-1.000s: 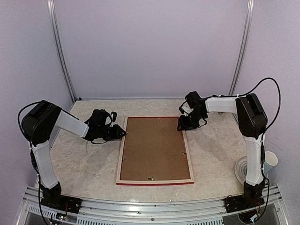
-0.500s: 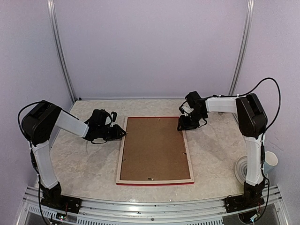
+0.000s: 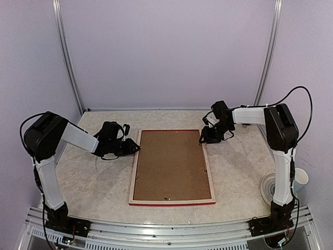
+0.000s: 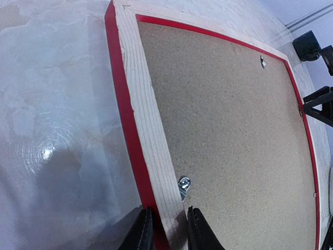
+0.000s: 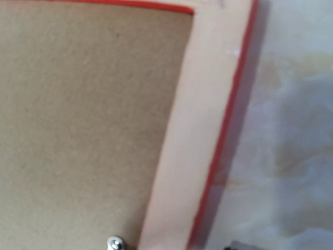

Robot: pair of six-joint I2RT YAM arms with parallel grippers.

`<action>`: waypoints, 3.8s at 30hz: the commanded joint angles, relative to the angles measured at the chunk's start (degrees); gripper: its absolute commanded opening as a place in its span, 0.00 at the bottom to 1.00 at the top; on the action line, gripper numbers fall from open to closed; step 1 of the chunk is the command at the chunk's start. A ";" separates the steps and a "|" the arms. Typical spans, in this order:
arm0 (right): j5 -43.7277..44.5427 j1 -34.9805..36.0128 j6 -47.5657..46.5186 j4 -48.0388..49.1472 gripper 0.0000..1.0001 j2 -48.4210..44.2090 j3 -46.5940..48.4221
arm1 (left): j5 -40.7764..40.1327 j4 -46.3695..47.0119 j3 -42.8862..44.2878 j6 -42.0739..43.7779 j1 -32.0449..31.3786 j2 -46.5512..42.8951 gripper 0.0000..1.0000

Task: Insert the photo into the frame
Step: Press the fastener onto the backboard.

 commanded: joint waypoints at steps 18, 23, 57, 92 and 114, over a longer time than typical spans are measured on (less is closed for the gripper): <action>-2.28 -0.01 0.74 1.69 0.45 -0.05 -2.12 | 0.56 -3.17 -1.23 0.54 0.17 2.45 0.21; -2.38 0.08 0.80 1.80 0.45 -0.21 -2.28 | 0.60 -3.12 -1.25 0.52 0.19 2.46 0.21; 1.52 1.57 -0.52 -1.27 0.45 1.11 -0.98 | 0.88 -3.23 -1.25 0.53 0.20 2.47 0.21; 21.12 5.69 -5.21 -11.17 0.29 4.15 5.14 | 0.87 -3.56 -0.98 0.61 0.21 2.61 0.21; 10.78 4.13 -8.19 -15.65 0.40 6.64 13.64 | 0.91 -3.65 -1.01 0.70 0.21 2.73 0.21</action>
